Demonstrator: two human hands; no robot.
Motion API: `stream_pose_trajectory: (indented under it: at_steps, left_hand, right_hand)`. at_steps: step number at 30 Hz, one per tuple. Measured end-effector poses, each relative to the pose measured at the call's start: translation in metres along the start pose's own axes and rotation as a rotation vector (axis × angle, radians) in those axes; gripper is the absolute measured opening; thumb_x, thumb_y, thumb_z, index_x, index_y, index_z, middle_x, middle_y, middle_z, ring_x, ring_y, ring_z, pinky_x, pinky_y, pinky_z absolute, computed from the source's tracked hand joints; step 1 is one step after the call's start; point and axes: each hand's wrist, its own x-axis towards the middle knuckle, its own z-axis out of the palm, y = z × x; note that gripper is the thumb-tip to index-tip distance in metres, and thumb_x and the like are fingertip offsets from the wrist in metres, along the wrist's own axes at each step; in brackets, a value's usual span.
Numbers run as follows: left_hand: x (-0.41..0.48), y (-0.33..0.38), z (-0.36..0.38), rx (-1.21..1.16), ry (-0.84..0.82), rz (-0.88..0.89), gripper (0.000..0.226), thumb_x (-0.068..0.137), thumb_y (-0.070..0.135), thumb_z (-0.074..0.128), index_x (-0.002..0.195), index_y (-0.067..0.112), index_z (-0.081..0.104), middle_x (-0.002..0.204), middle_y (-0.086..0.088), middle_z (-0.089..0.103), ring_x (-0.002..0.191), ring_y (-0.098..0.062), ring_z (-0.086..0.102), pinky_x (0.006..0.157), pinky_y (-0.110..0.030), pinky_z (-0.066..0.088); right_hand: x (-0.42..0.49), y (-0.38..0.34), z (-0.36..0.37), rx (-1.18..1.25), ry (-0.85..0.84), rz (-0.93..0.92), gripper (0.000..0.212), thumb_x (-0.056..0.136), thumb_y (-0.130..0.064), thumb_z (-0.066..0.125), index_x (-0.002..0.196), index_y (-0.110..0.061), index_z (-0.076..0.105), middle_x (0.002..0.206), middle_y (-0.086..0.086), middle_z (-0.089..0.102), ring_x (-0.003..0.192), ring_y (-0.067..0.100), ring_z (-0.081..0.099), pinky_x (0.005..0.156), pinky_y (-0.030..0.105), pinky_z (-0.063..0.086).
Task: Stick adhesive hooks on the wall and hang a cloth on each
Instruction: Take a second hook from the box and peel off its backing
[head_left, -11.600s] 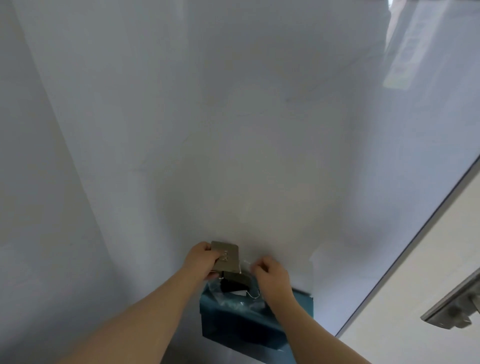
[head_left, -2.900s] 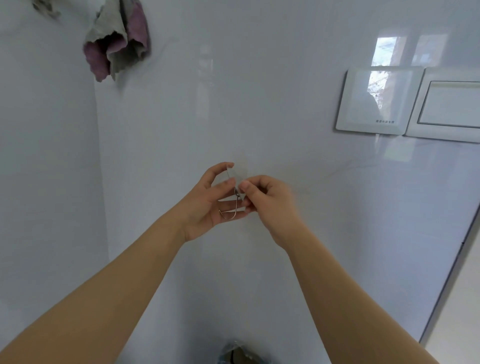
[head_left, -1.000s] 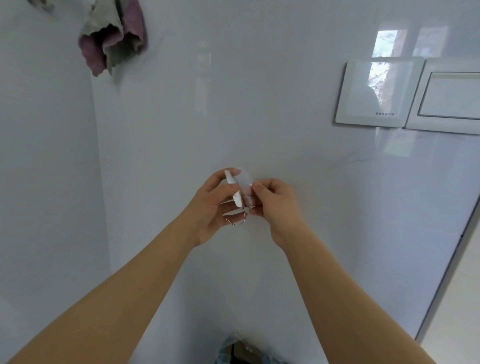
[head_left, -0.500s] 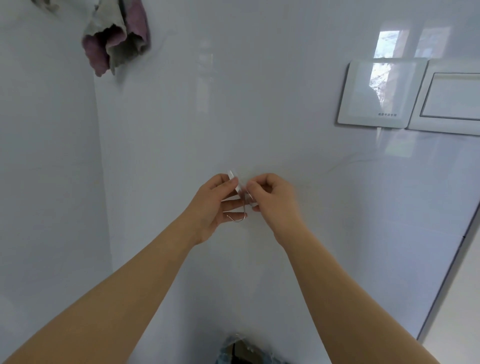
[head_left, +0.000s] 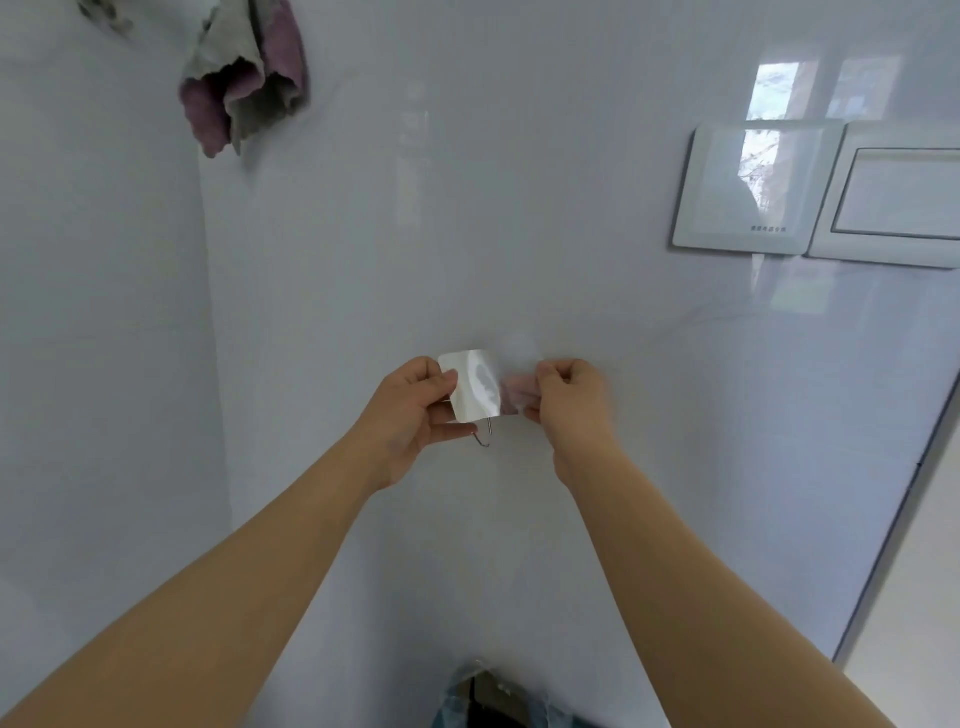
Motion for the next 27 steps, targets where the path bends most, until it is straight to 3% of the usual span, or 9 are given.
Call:
stream_pose_trajectory:
  at_steps: [4, 7, 12, 18, 22, 27]
  left_hand:
    - [-0.004, 0.001, -0.006, -0.002, 0.023, -0.015, 0.03, 0.097, 0.009, 0.043, 0.067, 0.012, 0.038, 0.088, -0.01, 0.064, 0.071, -0.023, 0.067, 0.072, -0.039, 0.057]
    - [-0.008, 0.005, -0.012, 0.003, 0.037, -0.002, 0.032, 0.097, 0.008, 0.043, 0.066, 0.012, 0.037, 0.086, -0.009, 0.064, 0.074, -0.025, 0.065, 0.072, -0.039, 0.057]
    - [-0.012, 0.011, -0.034, -0.078, 0.141, 0.014, 0.035, 0.098, 0.006, 0.04, 0.064, 0.014, 0.034, 0.091, -0.009, 0.064, 0.082, -0.028, 0.064, 0.07, -0.04, 0.057]
    - [-0.016, 0.005, -0.029, -0.015, 0.116, -0.045, 0.035, 0.097, 0.008, 0.042, 0.064, 0.014, 0.035, 0.087, -0.007, 0.065, 0.08, -0.027, 0.065, 0.07, -0.04, 0.057]
    - [-0.018, -0.003, -0.022, 0.056, 0.106, -0.071, 0.035, 0.097, 0.008, 0.044, 0.063, 0.013, 0.036, 0.084, -0.006, 0.062, 0.076, -0.027, 0.064, 0.078, -0.045, 0.053]
    - [-0.02, -0.017, -0.011, 0.122, 0.115, -0.088, 0.033, 0.096, 0.009, 0.046, 0.064, 0.013, 0.038, 0.085, -0.006, 0.062, 0.076, -0.024, 0.063, 0.08, -0.044, 0.053]
  right_hand:
    - [0.0, 0.002, 0.003, 0.0, 0.012, 0.022, 0.018, 0.094, -0.007, 0.038, 0.08, -0.011, 0.047, 0.072, 0.005, 0.064, 0.064, 0.016, 0.059, 0.067, 0.029, 0.047]
    - [-0.002, 0.001, 0.006, 0.05, 0.033, 0.057, 0.02, 0.095, -0.008, 0.038, 0.078, -0.013, 0.046, 0.075, 0.004, 0.063, 0.069, 0.016, 0.06, 0.062, 0.026, 0.047]
    - [0.0, -0.002, -0.002, 0.085, 0.216, 0.021, 0.021, 0.096, -0.008, 0.04, 0.077, -0.016, 0.043, 0.077, 0.007, 0.062, 0.061, 0.011, 0.056, 0.049, 0.024, 0.045]
    - [-0.012, 0.003, 0.002, 0.127, 0.116, 0.065, 0.019, 0.095, -0.01, 0.046, 0.076, -0.014, 0.05, 0.079, 0.005, 0.061, 0.07, 0.014, 0.06, 0.05, 0.026, 0.049]
    - [-0.017, 0.01, -0.007, 0.098, 0.123, 0.062, 0.015, 0.092, -0.007, 0.05, 0.077, -0.008, 0.055, 0.074, 0.005, 0.06, 0.065, 0.012, 0.059, 0.051, 0.023, 0.052]
    - [-0.028, 0.024, -0.029, -0.005, 0.131, 0.056, 0.014, 0.087, -0.005, 0.056, 0.074, -0.007, 0.06, 0.066, 0.004, 0.058, 0.06, 0.013, 0.056, 0.064, 0.027, 0.055]
